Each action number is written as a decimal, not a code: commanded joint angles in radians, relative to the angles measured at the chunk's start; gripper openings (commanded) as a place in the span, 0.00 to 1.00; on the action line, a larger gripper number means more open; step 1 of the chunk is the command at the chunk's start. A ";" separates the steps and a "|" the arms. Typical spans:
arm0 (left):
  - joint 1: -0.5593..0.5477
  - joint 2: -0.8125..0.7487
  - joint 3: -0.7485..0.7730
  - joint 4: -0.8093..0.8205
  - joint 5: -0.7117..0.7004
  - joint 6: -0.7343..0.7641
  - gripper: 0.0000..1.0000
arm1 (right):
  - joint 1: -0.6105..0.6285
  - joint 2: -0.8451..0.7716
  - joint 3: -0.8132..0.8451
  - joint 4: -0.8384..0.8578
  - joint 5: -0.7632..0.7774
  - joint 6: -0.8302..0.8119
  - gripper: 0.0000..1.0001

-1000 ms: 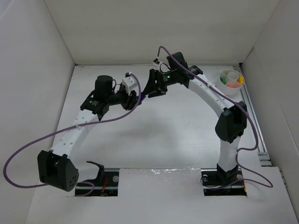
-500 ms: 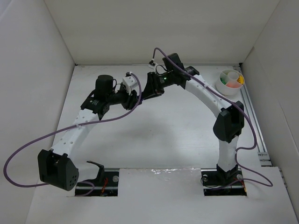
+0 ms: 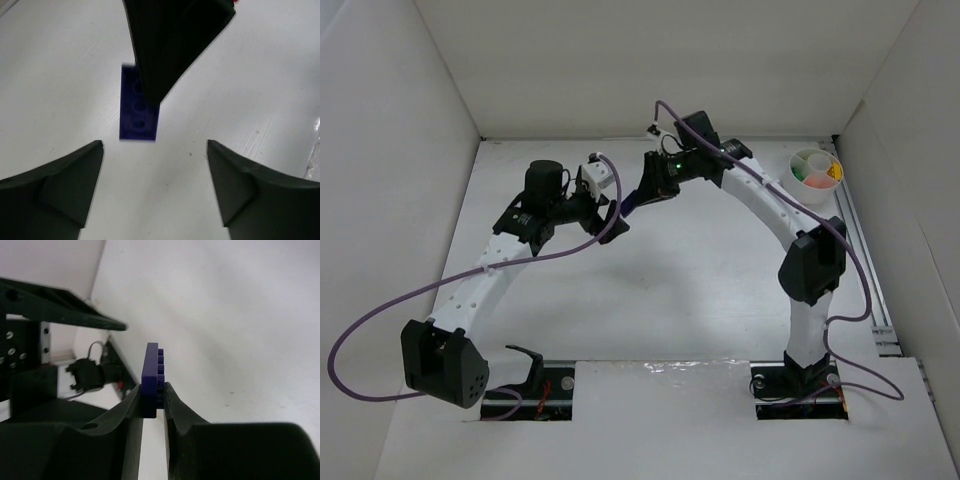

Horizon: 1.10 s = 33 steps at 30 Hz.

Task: Sort the legos into containers by color

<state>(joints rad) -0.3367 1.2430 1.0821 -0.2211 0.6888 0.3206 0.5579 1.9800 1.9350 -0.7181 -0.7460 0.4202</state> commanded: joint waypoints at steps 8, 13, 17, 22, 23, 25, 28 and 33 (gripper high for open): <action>-0.004 -0.018 0.047 0.016 -0.150 -0.064 1.00 | -0.428 -0.142 0.025 -0.034 0.458 -0.190 0.03; -0.004 0.050 0.107 -0.024 -0.256 -0.092 1.00 | -0.607 -0.094 0.114 -0.036 0.573 -0.257 0.03; 0.007 0.122 0.196 -0.115 -0.298 -0.080 1.00 | -0.697 -0.026 0.185 -0.060 0.641 -0.291 0.03; 0.044 0.156 0.194 -0.113 -0.281 -0.144 1.00 | -0.745 0.020 0.216 -0.060 0.776 -0.323 0.03; 0.044 0.168 0.194 -0.113 -0.272 -0.144 1.00 | -0.745 0.031 0.226 -0.070 0.789 -0.324 0.03; 0.044 0.196 0.194 -0.113 -0.261 -0.144 1.00 | -0.757 0.052 0.226 -0.080 0.800 -0.346 0.03; 0.044 0.239 0.240 -0.135 -0.261 -0.144 1.00 | -0.802 0.074 0.226 -0.089 0.810 -0.347 0.03; 0.053 0.257 0.254 -0.135 -0.252 -0.163 1.00 | -0.826 0.106 0.255 -0.089 0.810 -0.356 0.03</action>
<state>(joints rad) -0.2924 1.5177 1.2842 -0.3519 0.4187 0.1833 -0.2535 2.0888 2.1311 -0.8062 0.0345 0.0837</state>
